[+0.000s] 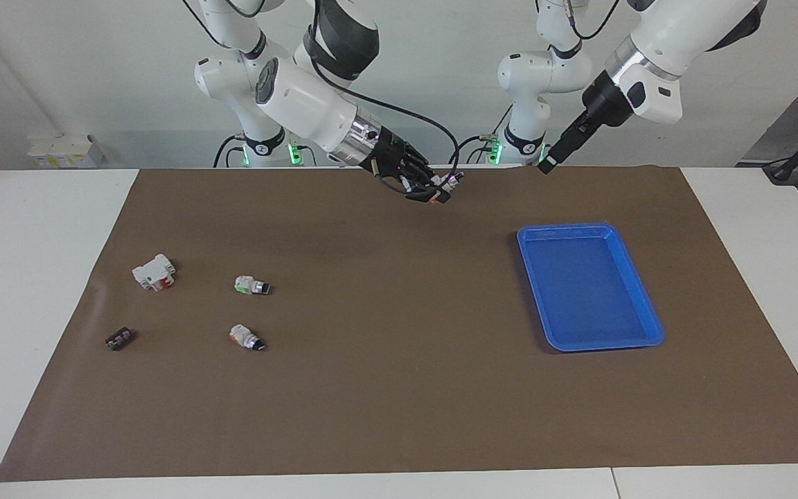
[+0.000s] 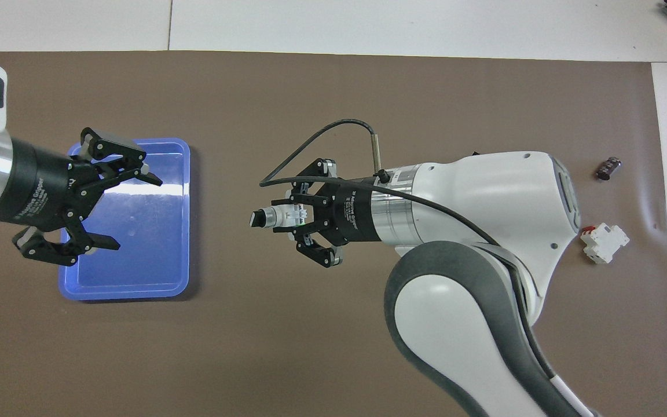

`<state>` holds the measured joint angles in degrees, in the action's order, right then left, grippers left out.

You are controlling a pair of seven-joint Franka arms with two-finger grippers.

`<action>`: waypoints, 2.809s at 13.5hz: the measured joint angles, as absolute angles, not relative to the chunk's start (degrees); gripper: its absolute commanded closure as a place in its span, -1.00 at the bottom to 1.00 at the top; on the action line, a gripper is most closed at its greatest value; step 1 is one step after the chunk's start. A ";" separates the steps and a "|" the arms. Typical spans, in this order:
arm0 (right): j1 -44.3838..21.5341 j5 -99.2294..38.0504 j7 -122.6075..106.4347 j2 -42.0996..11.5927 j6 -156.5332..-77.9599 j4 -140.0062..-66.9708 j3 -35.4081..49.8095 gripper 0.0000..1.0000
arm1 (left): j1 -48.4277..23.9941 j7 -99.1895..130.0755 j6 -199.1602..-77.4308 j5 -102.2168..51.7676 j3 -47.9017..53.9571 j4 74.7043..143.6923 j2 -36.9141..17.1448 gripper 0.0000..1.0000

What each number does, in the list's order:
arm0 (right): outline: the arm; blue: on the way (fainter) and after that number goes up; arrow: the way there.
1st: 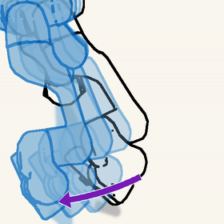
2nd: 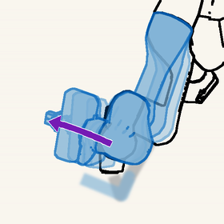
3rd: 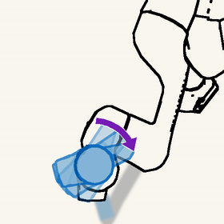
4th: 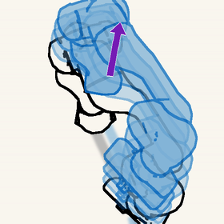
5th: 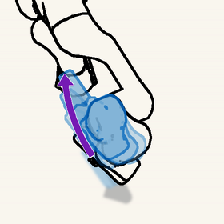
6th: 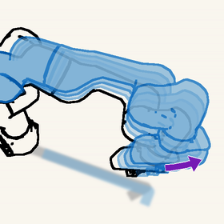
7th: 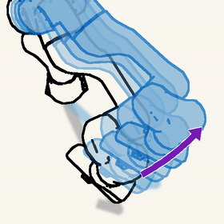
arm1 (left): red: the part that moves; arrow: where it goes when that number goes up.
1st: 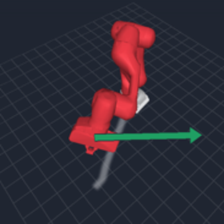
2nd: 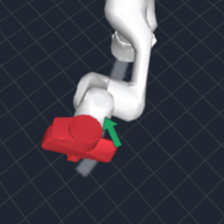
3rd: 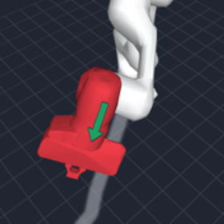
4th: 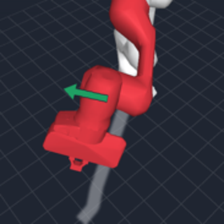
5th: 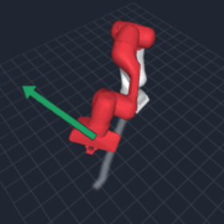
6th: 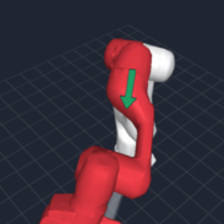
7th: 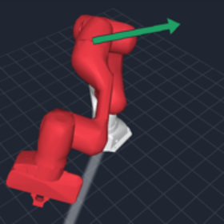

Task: Turn and place switch with both arms
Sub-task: 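Bring the switch toward the left gripper while the left gripper approaches it, then close the left gripper on the switch end held by the right gripper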

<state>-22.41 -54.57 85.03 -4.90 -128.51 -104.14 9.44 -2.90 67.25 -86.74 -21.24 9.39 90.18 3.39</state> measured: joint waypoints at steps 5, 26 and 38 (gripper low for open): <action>-25.38 -55.23 85.73 -5.02 -131.70 -104.09 9.59 1.00 | -3.03 94.47 -86.83 -22.04 10.48 90.20 3.72 -1.00; -27.86 -57.52 89.31 -5.59 -136.05 -104.09 9.56 1.00 | -0.91 139.76 -101.12 -44.76 9.00 109.82 12.65 -0.32; -27.80 -57.52 89.31 -5.59 -136.05 -104.08 9.49 1.00 | -3.25 139.80 -104.95 -45.29 9.73 111.77 13.32 0.26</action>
<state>-27.80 -57.52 89.31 -5.59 -136.05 -104.08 9.49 -3.25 139.80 -104.95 -45.29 9.73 111.77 13.32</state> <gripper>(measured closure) 0.665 0.529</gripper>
